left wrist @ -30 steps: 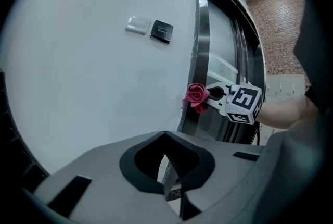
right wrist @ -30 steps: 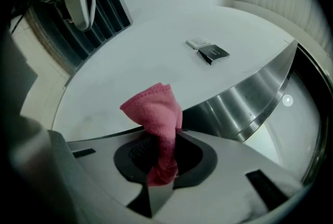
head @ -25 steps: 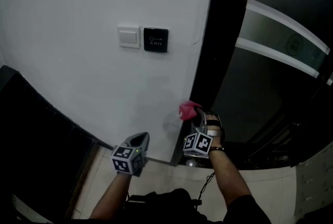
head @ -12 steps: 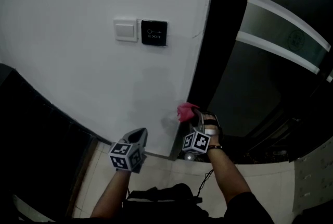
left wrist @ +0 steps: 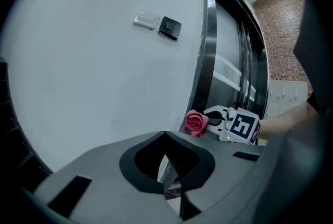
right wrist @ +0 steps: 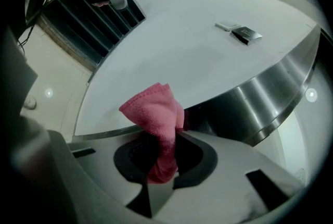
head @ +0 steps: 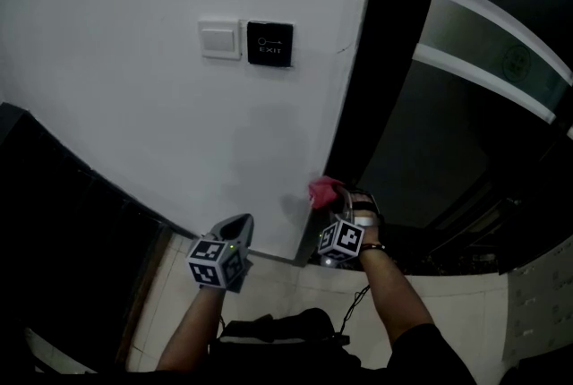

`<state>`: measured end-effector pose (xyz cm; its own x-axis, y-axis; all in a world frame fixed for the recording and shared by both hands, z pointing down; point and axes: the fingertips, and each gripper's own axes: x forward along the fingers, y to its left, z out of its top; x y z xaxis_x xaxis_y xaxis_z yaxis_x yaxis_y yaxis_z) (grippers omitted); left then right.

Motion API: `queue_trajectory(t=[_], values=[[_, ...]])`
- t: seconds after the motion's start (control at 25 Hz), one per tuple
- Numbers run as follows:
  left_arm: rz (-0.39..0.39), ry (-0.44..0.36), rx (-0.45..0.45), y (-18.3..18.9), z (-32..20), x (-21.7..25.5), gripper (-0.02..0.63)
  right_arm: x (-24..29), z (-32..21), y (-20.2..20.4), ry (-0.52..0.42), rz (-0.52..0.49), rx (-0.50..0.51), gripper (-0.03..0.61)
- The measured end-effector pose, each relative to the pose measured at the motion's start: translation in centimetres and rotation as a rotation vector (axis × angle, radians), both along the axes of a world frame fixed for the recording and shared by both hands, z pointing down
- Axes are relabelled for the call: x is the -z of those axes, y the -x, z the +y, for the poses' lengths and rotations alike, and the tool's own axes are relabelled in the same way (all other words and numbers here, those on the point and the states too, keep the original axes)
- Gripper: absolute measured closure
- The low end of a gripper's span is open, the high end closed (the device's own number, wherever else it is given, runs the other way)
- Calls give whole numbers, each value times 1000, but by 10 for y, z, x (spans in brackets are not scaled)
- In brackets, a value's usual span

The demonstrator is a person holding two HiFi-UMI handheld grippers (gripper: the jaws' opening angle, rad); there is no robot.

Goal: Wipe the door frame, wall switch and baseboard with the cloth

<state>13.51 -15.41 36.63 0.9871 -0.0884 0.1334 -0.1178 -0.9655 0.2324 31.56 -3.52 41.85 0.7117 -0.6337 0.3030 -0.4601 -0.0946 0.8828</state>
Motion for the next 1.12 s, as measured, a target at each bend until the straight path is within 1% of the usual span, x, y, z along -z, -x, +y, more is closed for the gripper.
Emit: queue_trajectory(t=[0.12,0.28,0.44,0.76,0.92,1.12], values=[[-6,-14,7,4,-2,0,621,-7,2,0,36,0,12,515],[-2,-35,4,5,-2,5,621,-10,0,-1,37,-8,2,515],[-3,-85,-7,7,4,10,621,-14,0,2,46,-32,15,515],[6,-75,-2,16,-4,12,621,-27,-2,0,109,-66,-12,515],[27,-100,17,26,-6,18,621,-32,1,0,132,-72,-14,517],[39,-101,11,39,-12,22,621,-40,4,-6,146,-99,-65,517]])
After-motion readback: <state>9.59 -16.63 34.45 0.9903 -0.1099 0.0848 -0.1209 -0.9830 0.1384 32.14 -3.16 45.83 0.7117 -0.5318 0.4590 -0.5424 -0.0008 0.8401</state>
